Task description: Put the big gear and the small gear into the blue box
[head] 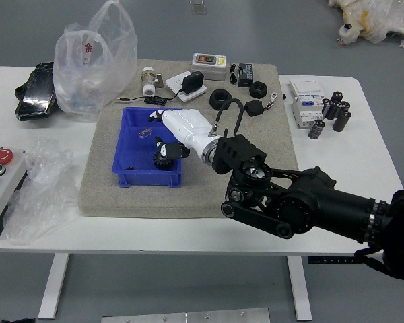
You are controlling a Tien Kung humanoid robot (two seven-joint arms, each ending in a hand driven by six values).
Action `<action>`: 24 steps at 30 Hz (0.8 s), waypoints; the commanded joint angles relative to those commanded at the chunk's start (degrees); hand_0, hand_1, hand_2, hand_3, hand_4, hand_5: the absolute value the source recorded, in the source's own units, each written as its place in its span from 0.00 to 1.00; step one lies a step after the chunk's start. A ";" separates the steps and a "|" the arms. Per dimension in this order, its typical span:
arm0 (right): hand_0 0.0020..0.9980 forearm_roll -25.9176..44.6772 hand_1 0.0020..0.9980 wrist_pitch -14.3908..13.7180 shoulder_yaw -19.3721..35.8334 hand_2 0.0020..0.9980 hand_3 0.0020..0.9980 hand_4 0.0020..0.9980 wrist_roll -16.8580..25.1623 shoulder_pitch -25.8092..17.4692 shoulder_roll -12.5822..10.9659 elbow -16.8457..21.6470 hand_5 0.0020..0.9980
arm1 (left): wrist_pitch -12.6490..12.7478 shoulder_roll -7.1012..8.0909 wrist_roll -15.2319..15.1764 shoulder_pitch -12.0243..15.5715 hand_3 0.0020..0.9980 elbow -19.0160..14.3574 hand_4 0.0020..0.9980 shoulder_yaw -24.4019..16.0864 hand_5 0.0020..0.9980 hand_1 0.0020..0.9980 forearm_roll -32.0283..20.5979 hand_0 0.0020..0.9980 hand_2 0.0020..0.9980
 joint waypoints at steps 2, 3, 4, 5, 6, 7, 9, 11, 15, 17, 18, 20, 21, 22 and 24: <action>0.42 2.03 0.72 -1.27 2.77 0.78 0.81 0.49 1.49 -1.12 -1.42 0.76 0.15 | 0.03 -0.03 -0.02 0.08 0.68 0.01 0.67 0.06 0.36 0.60 -0.12 0.65 0.57; 0.43 3.41 0.69 -2.10 4.47 0.74 0.75 0.49 2.69 -1.92 -2.42 1.39 0.15 | 0.06 -0.01 -0.03 0.13 0.68 0.01 0.67 0.08 0.36 0.60 -0.18 0.65 0.57; 0.43 4.70 0.69 -2.75 6.01 0.74 0.75 0.49 3.76 -2.60 -3.29 1.95 0.15 | 0.09 0.00 -0.06 0.17 0.68 0.02 0.67 0.14 0.36 0.60 -0.30 0.65 0.57; 0.43 6.05 0.69 -3.30 7.58 0.74 0.75 0.49 4.87 -3.29 -4.13 2.48 0.15 | 0.12 0.02 -0.10 0.20 0.68 0.02 0.67 0.21 0.36 0.60 -0.42 0.65 0.57; 0.43 7.79 0.69 -3.88 9.55 0.74 0.75 0.49 6.27 -4.26 -5.21 3.22 0.15 | 0.18 0.05 -0.16 0.23 0.68 0.03 0.67 0.32 0.36 0.60 -0.61 0.65 0.57; 0.43 9.61 0.69 -4.31 11.48 0.74 0.75 0.49 7.74 -5.28 -6.27 3.93 0.15 | 0.21 0.08 -0.21 0.26 0.68 0.04 0.67 0.40 0.36 0.60 -0.75 0.65 0.57; 0.48 13.36 0.66 -4.70 15.32 0.68 0.70 0.52 10.77 -7.38 -8.18 5.27 0.15 | 0.29 0.14 -0.31 0.28 0.68 0.06 0.67 0.52 0.35 0.60 -0.98 0.65 0.57; 0.48 17.48 0.66 -4.51 19.40 0.68 0.70 0.52 13.99 -9.61 -9.91 6.55 0.15 | 0.36 0.14 -0.53 0.28 0.68 0.11 0.67 0.82 0.35 0.60 -1.40 0.65 0.57; 0.56 25.63 0.66 -2.62 27.22 0.67 0.68 0.54 20.38 -14.45 -12.77 8.49 0.18 | 0.45 0.01 -1.03 0.30 0.68 0.22 0.67 1.49 0.35 0.60 -2.21 0.65 0.57; 0.56 29.64 0.66 -1.20 31.00 0.67 0.68 0.54 23.39 -16.98 -13.94 9.23 0.18 | 0.43 -0.10 -1.34 0.34 0.68 0.32 0.67 1.91 0.35 0.60 -2.59 0.65 0.57; 0.56 31.46 0.66 -0.44 32.73 0.67 0.68 0.54 24.83 -18.31 -14.50 9.55 0.18 | 0.43 -0.15 -1.62 0.36 0.68 0.40 0.67 2.25 0.35 0.60 -2.88 0.65 0.57; 0.56 35.08 0.66 0.88 36.15 0.67 0.68 0.54 27.47 -20.90 -15.35 10.13 0.18 | 0.35 -0.24 -2.05 0.35 0.68 0.56 0.67 2.74 0.35 0.60 -3.21 0.65 0.57; 0.63 36.87 0.66 1.59 37.92 0.67 0.68 0.61 28.76 -22.36 -15.80 10.55 0.27 | 0.33 -0.29 -2.38 0.31 0.68 0.66 0.67 3.13 0.35 0.60 -3.53 0.65 0.57; 0.63 38.32 0.66 2.17 39.37 0.67 0.68 0.61 29.81 -23.63 -16.14 10.93 0.27 | 0.32 -0.34 -2.70 0.28 0.68 0.74 0.67 3.51 0.35 0.60 -3.87 0.65 0.57; 0.63 41.38 0.66 3.35 42.44 0.67 0.68 0.61 31.97 -26.54 -16.81 11.80 0.27 | 0.27 -0.46 -3.40 0.18 0.68 0.94 0.67 4.41 0.35 0.60 -4.63 0.65 0.57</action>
